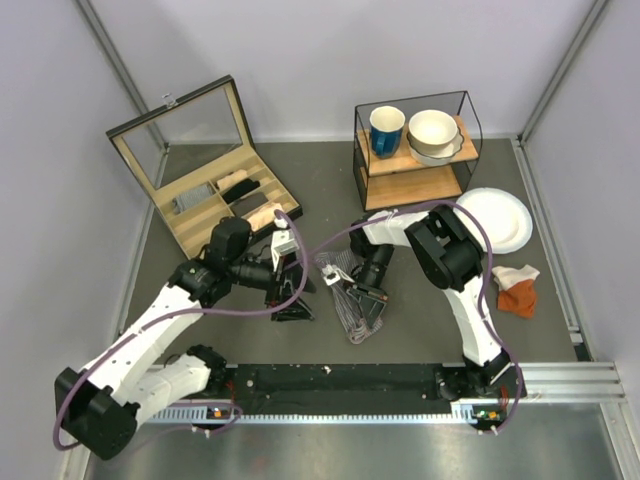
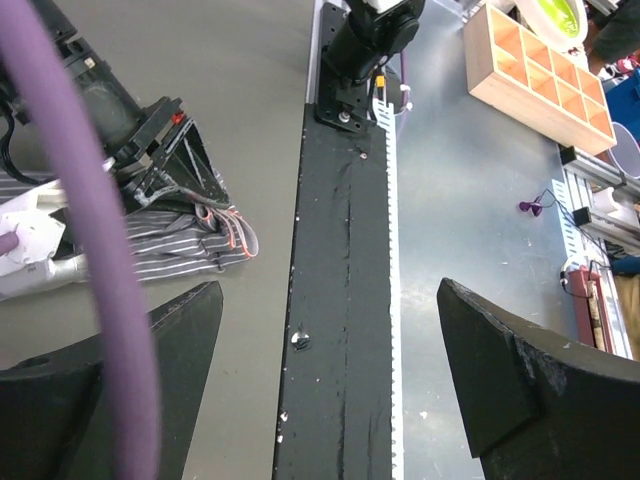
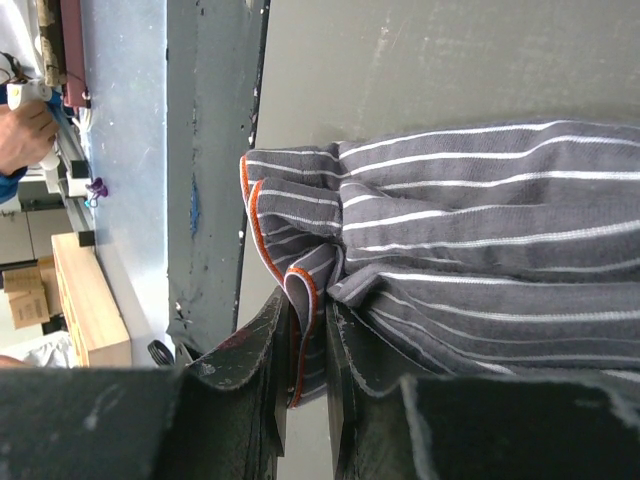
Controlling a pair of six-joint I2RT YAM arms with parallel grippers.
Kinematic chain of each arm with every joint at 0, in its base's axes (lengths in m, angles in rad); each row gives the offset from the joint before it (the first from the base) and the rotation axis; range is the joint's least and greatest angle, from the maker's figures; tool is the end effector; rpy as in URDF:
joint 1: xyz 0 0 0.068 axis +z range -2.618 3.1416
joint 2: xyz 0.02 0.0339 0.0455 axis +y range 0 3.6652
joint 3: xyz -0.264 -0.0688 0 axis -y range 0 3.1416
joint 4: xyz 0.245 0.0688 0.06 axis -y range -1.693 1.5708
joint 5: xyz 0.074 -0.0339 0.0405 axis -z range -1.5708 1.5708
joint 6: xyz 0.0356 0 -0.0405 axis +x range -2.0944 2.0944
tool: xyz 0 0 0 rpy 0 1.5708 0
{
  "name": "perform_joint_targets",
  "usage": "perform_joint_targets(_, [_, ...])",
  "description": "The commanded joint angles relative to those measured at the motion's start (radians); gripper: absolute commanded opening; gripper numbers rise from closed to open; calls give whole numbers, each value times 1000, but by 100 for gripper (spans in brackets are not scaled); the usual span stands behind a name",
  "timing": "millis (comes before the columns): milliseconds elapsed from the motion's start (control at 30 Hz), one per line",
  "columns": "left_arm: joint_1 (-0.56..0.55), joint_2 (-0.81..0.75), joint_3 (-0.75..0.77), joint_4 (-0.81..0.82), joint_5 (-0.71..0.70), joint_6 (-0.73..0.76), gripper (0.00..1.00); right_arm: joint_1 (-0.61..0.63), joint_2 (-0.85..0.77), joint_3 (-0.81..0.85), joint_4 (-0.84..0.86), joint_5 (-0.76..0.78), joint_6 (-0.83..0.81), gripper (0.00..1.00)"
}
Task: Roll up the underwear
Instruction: Roll the underwear to the center of the board.
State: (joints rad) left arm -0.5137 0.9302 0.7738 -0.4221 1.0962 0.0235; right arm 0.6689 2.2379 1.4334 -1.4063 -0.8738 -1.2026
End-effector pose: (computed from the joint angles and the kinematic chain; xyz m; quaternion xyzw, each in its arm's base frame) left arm 0.1492 -0.1205 0.2969 0.4384 0.6579 -0.5431 0.2830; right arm 0.2487 0.2314 0.1083 0.6134 -0.6174 -0.4626 0.1690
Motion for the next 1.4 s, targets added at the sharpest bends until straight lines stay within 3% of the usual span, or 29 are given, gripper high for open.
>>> perform_joint_targets(0, [-2, 51, 31, -61, -21, 94, 94, -3, 16, -16, -72, 88, -40, 9])
perform_joint_targets(67, [0, 77, 53, -73, -53, 104, 94, -2, 11, -18, -69, 93, -40, 9])
perform_joint_targets(133, [3, 94, 108, -66, -170, 21, 94, -2, 8, -22, -66, 96, -40, 9])
perform_joint_targets(167, [4, 111, 128, -44, -294, -20, 96, 1, 6, -24, -63, 96, -40, 9])
perform_joint_targets(233, [6, 127, 147, 21, -334, -158, 96, 4, 6, -25, -62, 98, -40, 9])
perform_joint_targets(367, [6, 134, 102, 273, -373, -382, 97, 20, 5, -24, -59, 104, -34, 9])
perform_joint_targets(600, [6, 70, -128, 890, -525, -715, 98, 31, 11, -25, -51, 110, -25, 9])
perform_joint_targets(733, [6, 52, -203, 1112, -602, -839, 98, 31, 17, -25, -46, 116, -18, 9])
perform_joint_targets(833, [6, 15, -232, 1181, -678, -879, 98, 37, 17, -25, -45, 118, -14, 9])
perform_joint_targets(933, [9, -54, -246, 1149, -784, -863, 98, 38, 19, -27, -43, 119, -12, 9])
perform_joint_targets(1233, [23, -168, -183, 803, -979, -757, 98, 41, 22, -25, -42, 124, -11, 9])
perform_joint_targets(1333, [27, -176, -133, 682, -983, -656, 99, 43, 23, -25, -40, 125, -9, 9])
perform_joint_targets(1367, [27, -176, -79, 628, -964, -532, 98, 43, 23, -27, -40, 125, -8, 9])
